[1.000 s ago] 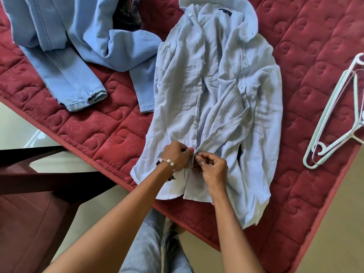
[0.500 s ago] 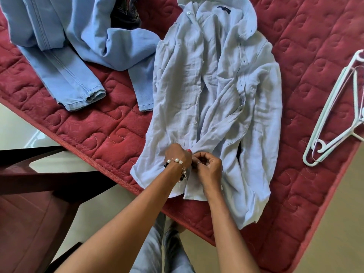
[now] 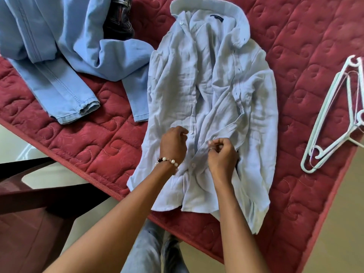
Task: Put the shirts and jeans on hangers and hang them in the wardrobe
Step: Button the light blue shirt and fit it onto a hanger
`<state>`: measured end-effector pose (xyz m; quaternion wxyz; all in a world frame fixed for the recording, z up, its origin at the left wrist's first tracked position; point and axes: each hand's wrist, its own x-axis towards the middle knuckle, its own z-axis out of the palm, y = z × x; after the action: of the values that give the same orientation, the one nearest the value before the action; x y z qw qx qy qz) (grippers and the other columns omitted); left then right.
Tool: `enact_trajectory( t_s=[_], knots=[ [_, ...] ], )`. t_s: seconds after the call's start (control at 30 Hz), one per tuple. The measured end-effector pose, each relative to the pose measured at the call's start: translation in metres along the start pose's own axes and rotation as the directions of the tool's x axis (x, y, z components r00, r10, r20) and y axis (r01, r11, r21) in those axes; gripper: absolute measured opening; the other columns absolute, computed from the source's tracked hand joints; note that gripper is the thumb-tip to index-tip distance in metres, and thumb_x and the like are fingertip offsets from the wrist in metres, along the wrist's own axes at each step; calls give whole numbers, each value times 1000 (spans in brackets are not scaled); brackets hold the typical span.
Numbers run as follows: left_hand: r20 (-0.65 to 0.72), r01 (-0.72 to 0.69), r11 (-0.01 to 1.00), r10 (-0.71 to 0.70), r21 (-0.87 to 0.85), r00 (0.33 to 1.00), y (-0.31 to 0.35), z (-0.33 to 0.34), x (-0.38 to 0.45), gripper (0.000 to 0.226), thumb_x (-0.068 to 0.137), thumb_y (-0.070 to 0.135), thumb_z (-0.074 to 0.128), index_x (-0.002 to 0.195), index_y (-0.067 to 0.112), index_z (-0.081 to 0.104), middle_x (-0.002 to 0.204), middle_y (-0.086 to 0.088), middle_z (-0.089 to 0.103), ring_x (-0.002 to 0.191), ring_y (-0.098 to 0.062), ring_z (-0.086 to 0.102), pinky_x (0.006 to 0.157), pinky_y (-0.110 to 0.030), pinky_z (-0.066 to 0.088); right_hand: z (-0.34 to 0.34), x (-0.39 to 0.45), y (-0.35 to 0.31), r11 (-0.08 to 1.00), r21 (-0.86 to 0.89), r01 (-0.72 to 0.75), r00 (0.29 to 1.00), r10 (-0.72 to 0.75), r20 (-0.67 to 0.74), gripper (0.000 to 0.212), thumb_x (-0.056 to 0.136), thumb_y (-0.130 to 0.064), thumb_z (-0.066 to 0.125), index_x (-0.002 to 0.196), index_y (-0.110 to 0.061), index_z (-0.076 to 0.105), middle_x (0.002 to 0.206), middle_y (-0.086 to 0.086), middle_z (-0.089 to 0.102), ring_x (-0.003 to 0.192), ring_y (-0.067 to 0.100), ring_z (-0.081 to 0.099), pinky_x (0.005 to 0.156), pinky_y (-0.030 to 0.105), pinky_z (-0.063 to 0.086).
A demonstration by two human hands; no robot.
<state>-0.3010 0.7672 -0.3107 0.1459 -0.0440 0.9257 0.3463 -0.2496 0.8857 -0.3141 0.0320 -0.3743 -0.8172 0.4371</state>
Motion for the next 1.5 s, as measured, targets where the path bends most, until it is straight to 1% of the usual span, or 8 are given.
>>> enact_trajectory(
  t_s=[0.27, 0.47, 0.7, 0.9, 1.1, 1.2, 1.37, 1.5],
  knots=[
    [101, 150, 987, -155, 56, 983, 0, 19, 36, 16, 83, 16, 64, 91, 19, 77, 95, -6, 73, 92, -26, 66, 80, -29, 51, 33, 13, -7, 868, -491, -71, 997, 44, -66, 39, 87, -32, 64, 107, -2, 52, 110, 22, 62, 101, 38, 61, 71, 40, 49],
    [160, 242, 967, -251, 72, 955, 1, 16, 43, 10, 78, 25, 68, 79, 17, 74, 83, -7, 71, 79, -25, 66, 68, -26, 49, 29, 20, 0, 957, -100, -273, 959, 264, -100, 29, 77, -13, 77, 102, -4, 65, 96, 15, 72, 96, 32, 65, 80, 35, 47],
    [294, 311, 942, -264, -124, 919, -1, 7, 48, 28, 79, 26, 73, 59, 8, 66, 61, -8, 68, 58, -20, 65, 59, -28, 53, 9, 5, 8, 855, 414, -312, 932, 360, -41, 24, 80, -6, 76, 104, -5, 73, 86, 0, 73, 78, 7, 67, 78, 23, 53],
    [273, 237, 954, -183, -183, 945, 11, -6, 37, 20, 78, 25, 75, 66, 9, 73, 54, -2, 66, 42, -2, 56, 49, -15, 46, 18, -4, -16, 982, 164, 99, 992, -84, -92, 14, 80, -4, 71, 93, -8, 75, 84, 4, 69, 67, 8, 61, 66, 19, 50],
    [262, 222, 939, -152, -262, 953, 19, -11, 36, 17, 81, 19, 75, 74, 4, 73, 65, -11, 69, 51, -19, 66, 50, -21, 52, 25, -2, -21, 917, -253, 309, 942, -332, -54, 11, 75, 2, 62, 83, -4, 67, 78, 15, 56, 64, 34, 57, 53, 34, 47],
    [244, 188, 949, -126, -252, 962, 20, -11, 34, 17, 80, 21, 75, 73, 6, 73, 65, -10, 71, 54, -22, 68, 56, -28, 55, 23, -3, -21, 931, -295, 214, 975, -223, 3, 12, 91, -21, 47, 87, -12, 54, 90, 15, 56, 82, 36, 55, 69, 41, 47],
    [304, 205, 945, -124, -255, 945, 22, -10, 32, 17, 79, 22, 76, 75, 6, 74, 65, -7, 71, 48, -9, 65, 52, -17, 52, 32, -3, -29, 998, -36, 54, 985, -59, -161, 14, 76, 3, 62, 86, 0, 71, 83, 17, 62, 73, 35, 59, 66, 26, 38],
    [290, 202, 956, -136, -214, 947, 22, -6, 33, 17, 79, 23, 76, 72, 7, 73, 64, -8, 71, 53, -14, 68, 60, -28, 58, 28, -1, -27, 997, 76, 22, 968, -2, -252, 12, 80, 1, 65, 90, 1, 70, 85, 15, 65, 72, 26, 61, 68, 18, 41]
  ],
)
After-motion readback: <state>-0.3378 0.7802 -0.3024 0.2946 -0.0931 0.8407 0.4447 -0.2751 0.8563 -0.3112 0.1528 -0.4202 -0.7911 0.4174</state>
